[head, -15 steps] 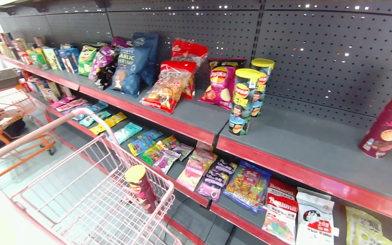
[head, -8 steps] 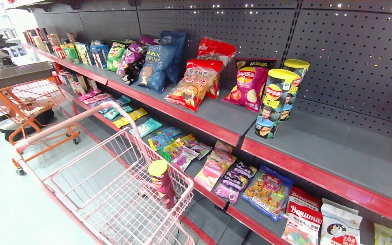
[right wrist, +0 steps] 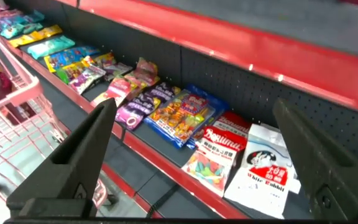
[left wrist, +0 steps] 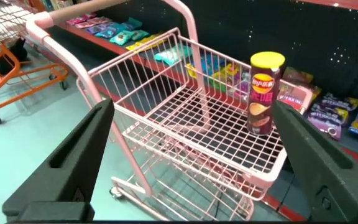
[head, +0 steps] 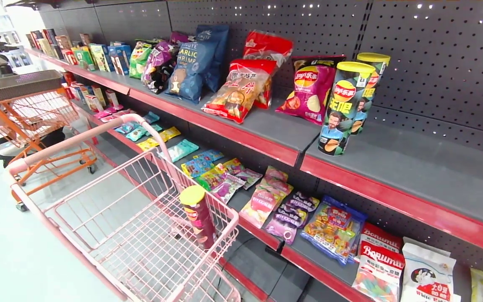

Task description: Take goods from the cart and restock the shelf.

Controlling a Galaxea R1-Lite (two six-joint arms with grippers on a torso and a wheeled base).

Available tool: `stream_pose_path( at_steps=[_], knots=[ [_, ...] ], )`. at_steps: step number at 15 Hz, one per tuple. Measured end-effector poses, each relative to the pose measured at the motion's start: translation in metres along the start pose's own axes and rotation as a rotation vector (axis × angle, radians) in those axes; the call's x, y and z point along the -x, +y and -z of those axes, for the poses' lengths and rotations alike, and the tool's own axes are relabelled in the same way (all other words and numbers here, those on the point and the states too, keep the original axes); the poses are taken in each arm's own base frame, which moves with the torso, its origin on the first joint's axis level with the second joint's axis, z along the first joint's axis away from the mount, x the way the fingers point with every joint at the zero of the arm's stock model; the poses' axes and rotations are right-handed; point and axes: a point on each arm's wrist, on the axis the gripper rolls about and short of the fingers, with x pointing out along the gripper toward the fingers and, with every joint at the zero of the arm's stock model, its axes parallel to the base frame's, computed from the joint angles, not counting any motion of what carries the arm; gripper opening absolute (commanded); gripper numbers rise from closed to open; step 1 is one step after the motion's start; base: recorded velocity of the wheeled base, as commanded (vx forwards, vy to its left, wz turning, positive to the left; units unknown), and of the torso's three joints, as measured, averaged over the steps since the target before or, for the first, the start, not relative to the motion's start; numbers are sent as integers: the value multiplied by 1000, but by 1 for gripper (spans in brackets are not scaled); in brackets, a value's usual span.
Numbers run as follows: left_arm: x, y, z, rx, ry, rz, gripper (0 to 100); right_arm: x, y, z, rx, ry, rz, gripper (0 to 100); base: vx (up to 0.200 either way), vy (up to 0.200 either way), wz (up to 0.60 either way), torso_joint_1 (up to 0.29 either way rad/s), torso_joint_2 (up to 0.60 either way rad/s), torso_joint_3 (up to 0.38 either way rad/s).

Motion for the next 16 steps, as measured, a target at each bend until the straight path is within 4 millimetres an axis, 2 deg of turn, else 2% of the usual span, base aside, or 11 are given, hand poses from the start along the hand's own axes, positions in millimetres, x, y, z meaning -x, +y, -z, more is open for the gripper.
stream_pose_path(
  at_steps=[9,14,16],
  knots=[
    [0,0,0,0,0,0,100,0,0,0,-1,0,1,100,0,0,0,-184,535,350],
    [0,0,0,0,-1,0,100,0,0,0,-2,0,1,100,0,0,0,-123,479,344],
    [0,0,0,-1,0,1,100,0,0,0,-1,0,2,100,0,0,0,-41,181,139]
  ],
)
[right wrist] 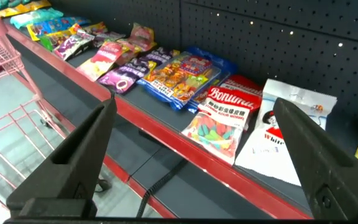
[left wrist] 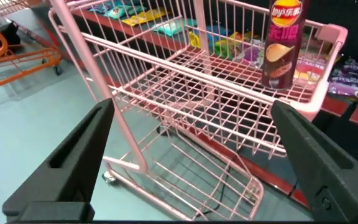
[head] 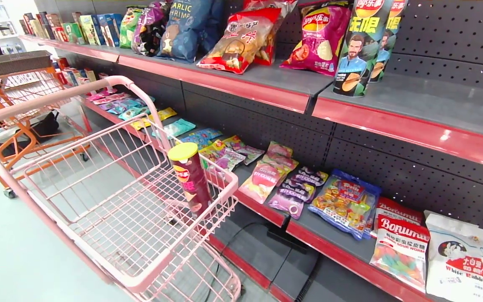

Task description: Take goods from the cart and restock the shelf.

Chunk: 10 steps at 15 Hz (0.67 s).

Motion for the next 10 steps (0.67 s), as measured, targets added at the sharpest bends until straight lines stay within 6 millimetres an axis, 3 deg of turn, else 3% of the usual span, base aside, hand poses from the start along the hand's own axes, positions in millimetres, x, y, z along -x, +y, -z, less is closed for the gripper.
stream_pose_path(
  at_steps=[5,6,8,10],
  knots=[
    [0,-1,-1,-27,-8,64,100,0,0,0,1,0,1,100,0,0,0,-3,16,11],
    [2,-2,-9,-26,-33,86,100,0,0,0,1,0,1,100,0,0,0,0,0,0],
    [6,-2,-43,15,-83,104,100,0,0,0,1,0,0,100,0,0,0,0,0,0],
    [-3,-2,-89,60,-69,112,100,0,0,0,1,0,0,100,0,0,0,0,0,0]
  ],
)
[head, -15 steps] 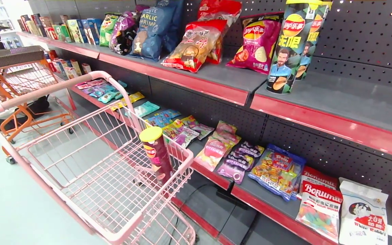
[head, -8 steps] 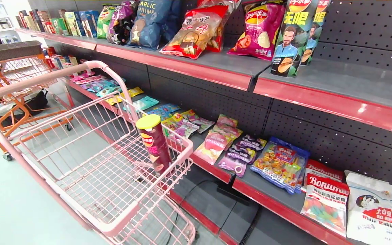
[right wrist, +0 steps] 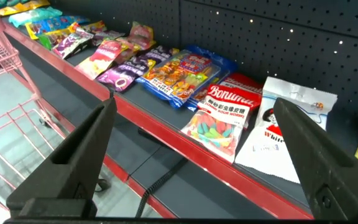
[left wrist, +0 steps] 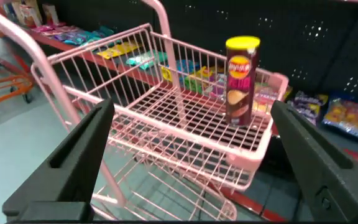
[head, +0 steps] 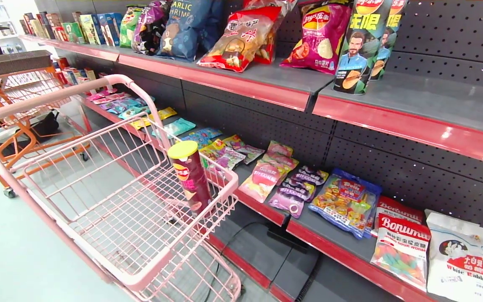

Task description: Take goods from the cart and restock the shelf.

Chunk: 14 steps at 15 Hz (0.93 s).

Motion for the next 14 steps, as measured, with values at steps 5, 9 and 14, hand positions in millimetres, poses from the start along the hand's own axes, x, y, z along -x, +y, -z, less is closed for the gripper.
stream_pose_path(
  at_steps=[5,9,14],
  knots=[
    [-121,3,-55,20,177,105,100,0,0,0,-1,0,1,100,0,0,0,0,0,0],
    [-225,0,-27,-28,291,313,100,0,0,0,-1,0,0,100,0,0,0,0,0,0],
    [-292,-12,17,-30,370,450,100,0,0,0,1,0,0,100,0,0,0,0,0,0]
  ],
)
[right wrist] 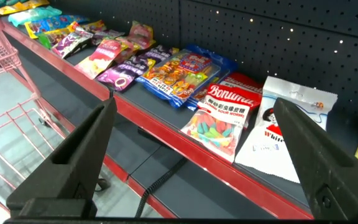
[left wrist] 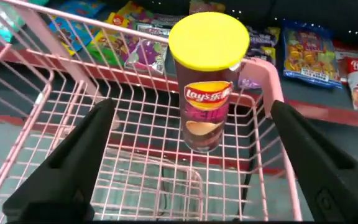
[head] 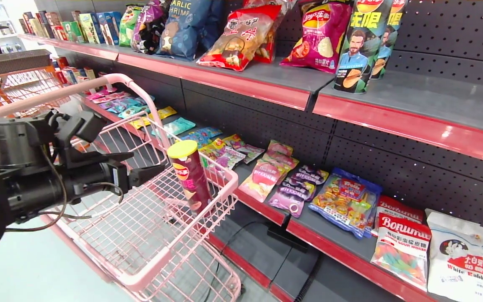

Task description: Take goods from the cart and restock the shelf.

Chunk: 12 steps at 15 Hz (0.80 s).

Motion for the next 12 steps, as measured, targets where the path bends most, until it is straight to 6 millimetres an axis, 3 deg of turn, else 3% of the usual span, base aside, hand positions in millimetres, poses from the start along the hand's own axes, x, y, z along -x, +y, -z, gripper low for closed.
stream_pose_path(
  at_steps=[3,7,12],
  knots=[
    [-34,5,8,-9,1,33,100,0,0,0,1,0,0,100,0,0,0,0,0,0],
    [-70,-10,13,-21,29,115,100,0,0,0,1,0,0,100,0,0,0,0,0,0],
    [-90,-17,24,-15,68,146,100,0,0,0,1,0,-1,100,0,0,0,0,0,0]
  ],
)
